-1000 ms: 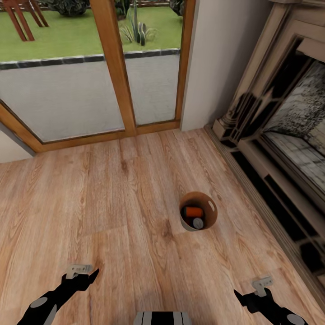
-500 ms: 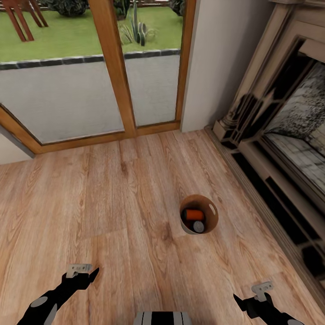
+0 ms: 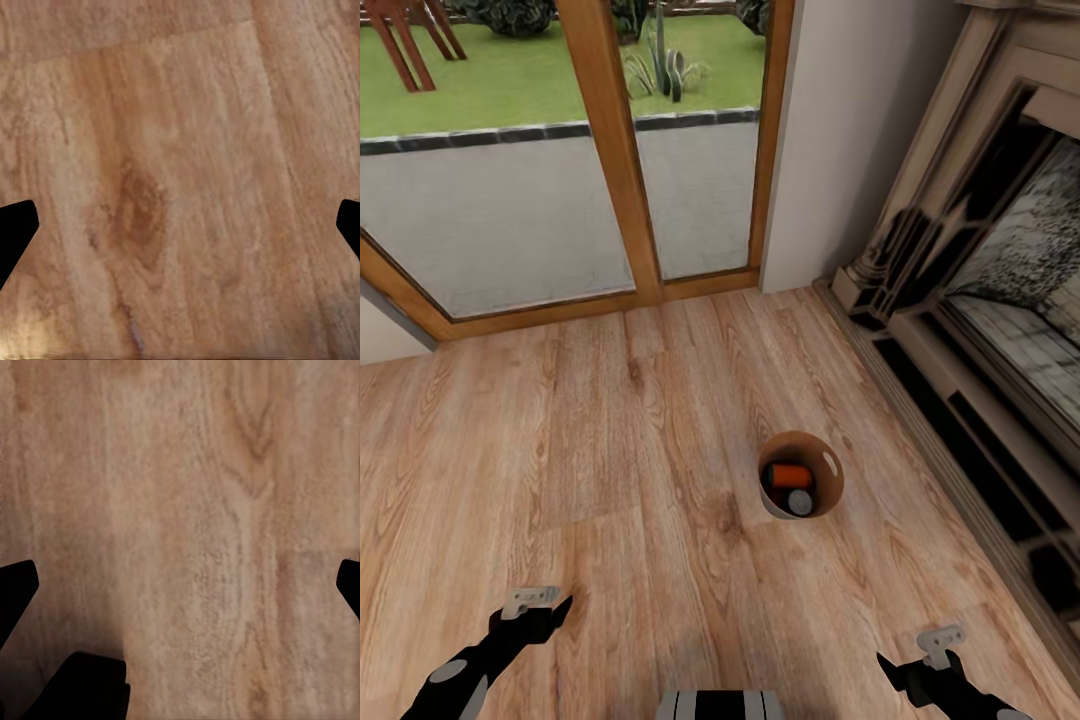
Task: Put the three can of soda from the living room inside the tash can in the kitchen.
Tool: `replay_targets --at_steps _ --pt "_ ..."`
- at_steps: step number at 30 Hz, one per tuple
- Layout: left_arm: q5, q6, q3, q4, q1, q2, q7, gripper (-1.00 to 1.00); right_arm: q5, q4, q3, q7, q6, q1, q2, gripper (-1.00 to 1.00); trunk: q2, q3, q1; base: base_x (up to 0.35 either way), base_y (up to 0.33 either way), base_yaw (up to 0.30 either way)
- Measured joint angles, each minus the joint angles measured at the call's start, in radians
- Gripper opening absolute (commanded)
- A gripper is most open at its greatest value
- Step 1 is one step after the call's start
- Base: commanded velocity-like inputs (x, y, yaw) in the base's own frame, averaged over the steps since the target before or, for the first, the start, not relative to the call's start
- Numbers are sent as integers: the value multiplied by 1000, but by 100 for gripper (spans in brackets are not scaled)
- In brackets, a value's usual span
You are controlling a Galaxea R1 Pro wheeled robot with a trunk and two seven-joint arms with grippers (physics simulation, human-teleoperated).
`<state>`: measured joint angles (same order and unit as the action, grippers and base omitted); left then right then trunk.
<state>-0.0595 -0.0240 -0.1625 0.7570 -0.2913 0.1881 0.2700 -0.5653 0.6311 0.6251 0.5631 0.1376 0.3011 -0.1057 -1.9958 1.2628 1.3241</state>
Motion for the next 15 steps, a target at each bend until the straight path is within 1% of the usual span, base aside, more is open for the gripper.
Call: replay_targets --at_steps 3,6,7,9,10,15 --pt "1 2 0 -16 1 -9 -40 100 3 -9 2 0 1 0 -1 100 0 0 0 0 0 0" --pt "0 8 -1 -38 2 -17 -61 100 14 -15 18 0 1 0 -2 100 0 0 0 0 0 0" --pt "-1 11 -1 -54 3 -20 -66 100 21 -18 31 0 2 0 -3 100 7 -3 -4 0 0 0" --pt "-2 12 -1 -61 3 -21 -68 100 24 -21 38 0 5 0 -4 100 21 -9 -11 0 0 0" --pt "-2 13 -1 -71 3 -22 -71 100 29 -29 48 0 17 0 -5 100 28 -12 -15 0 0 0" --pt "4 19 2 -99 3 -24 -81 100 33 -78 76 0 81 0 -6 100 63 -28 -34 0 0 0"
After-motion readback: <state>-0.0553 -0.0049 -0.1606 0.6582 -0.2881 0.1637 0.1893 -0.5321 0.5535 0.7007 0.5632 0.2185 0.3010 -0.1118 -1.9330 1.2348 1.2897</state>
